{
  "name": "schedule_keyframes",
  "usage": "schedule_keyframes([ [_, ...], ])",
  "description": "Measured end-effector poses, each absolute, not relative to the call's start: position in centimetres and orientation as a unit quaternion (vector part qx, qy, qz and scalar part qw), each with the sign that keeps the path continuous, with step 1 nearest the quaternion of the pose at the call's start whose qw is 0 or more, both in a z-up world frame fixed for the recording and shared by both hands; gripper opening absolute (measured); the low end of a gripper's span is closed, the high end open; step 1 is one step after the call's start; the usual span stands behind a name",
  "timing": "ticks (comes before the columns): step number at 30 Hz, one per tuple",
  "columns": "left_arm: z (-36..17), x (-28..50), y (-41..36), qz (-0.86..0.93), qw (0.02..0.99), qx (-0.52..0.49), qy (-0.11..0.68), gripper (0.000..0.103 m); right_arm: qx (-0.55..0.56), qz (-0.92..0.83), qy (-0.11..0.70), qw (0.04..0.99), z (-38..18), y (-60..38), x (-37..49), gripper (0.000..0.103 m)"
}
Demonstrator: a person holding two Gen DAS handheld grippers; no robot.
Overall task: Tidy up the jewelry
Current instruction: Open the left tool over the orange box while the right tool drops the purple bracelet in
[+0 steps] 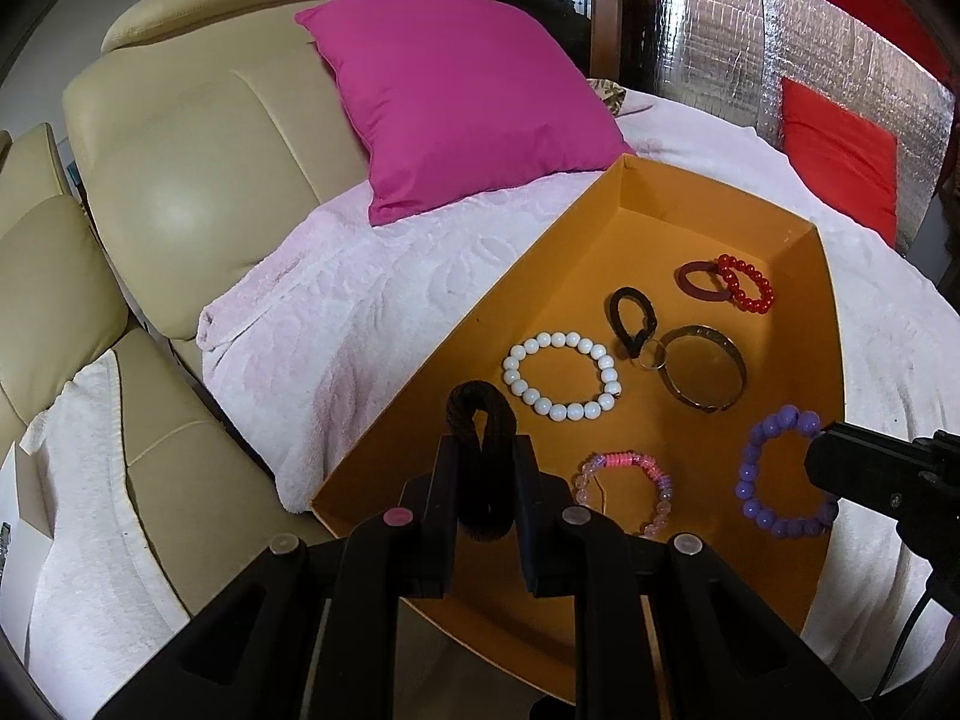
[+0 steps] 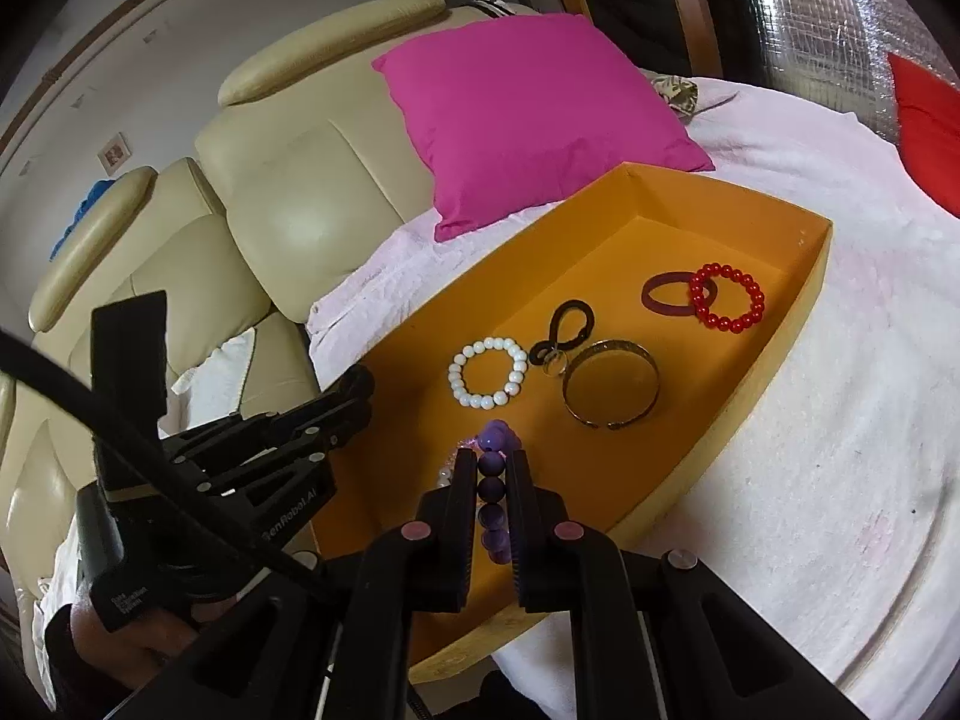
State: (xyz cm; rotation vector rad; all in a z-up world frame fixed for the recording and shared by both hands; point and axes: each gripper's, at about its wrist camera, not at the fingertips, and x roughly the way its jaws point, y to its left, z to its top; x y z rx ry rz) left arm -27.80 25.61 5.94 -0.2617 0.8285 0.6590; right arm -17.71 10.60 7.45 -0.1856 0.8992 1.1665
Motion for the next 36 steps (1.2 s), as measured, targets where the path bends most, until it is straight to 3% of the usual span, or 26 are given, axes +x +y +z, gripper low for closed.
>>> schedule_keyframes([
  [20,3.7,-26.2,25.8,0.311,0.846,-0.119,0.417,0.021,-0.085,0.507,0.426,0.744,5.5,11.1,-16.2,0.011],
  [23,3.6,-26.1,25.8,0.311,0.844,-0.117,0.421,0.026,-0.083,0.504,0.432,0.743,5.4,11.1,-15.9,0.011],
  [25,3.5,-26.0,25.9,0.311,0.843,-0.117,0.424,0.037,-0.082,0.498,0.434,0.746,5.4,11.1,-15.7,0.014],
  [27,3.6,-26.1,25.8,0.314,0.842,-0.115,0.422,0.046,-0.075,0.495,0.438,0.747,5.5,10.9,-15.4,0.026],
  [30,4.2,-26.1,25.5,0.321,0.842,-0.108,0.421,0.056,-0.063,0.492,0.434,0.752,5.9,10.4,-15.1,0.029],
  [36,7.5,-26.4,24.2,0.333,0.852,-0.077,0.397,0.065,-0.060,0.485,0.419,0.765,7.5,8.6,-14.7,0.029],
])
